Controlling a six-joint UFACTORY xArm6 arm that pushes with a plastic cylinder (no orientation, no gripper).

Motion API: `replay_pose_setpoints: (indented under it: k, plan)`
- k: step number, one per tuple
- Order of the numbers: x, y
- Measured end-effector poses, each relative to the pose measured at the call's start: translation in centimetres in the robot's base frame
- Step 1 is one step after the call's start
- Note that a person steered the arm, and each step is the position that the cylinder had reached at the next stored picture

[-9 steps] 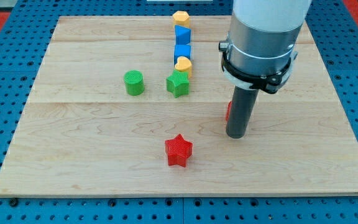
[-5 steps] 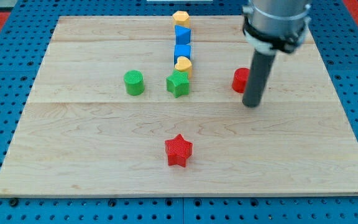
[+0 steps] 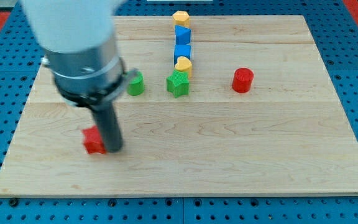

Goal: Push red star towards center left

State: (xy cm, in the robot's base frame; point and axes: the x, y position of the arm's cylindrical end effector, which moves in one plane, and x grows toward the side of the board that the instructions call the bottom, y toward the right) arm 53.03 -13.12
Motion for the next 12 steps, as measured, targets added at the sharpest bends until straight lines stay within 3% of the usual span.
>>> replay_pose_setpoints:
  k: [1,2,5,6,7,9,11,12]
  plan:
    - [-4.4,-4.6]
    - [-1.7,-3.3]
    - [0.7,-10.1]
    - [-2.1,-11.3]
    - [-6.3,-9.8]
    - [-10.3,-7.8]
    - [-7.8,-6.2]
    - [-5.9,-2.7]
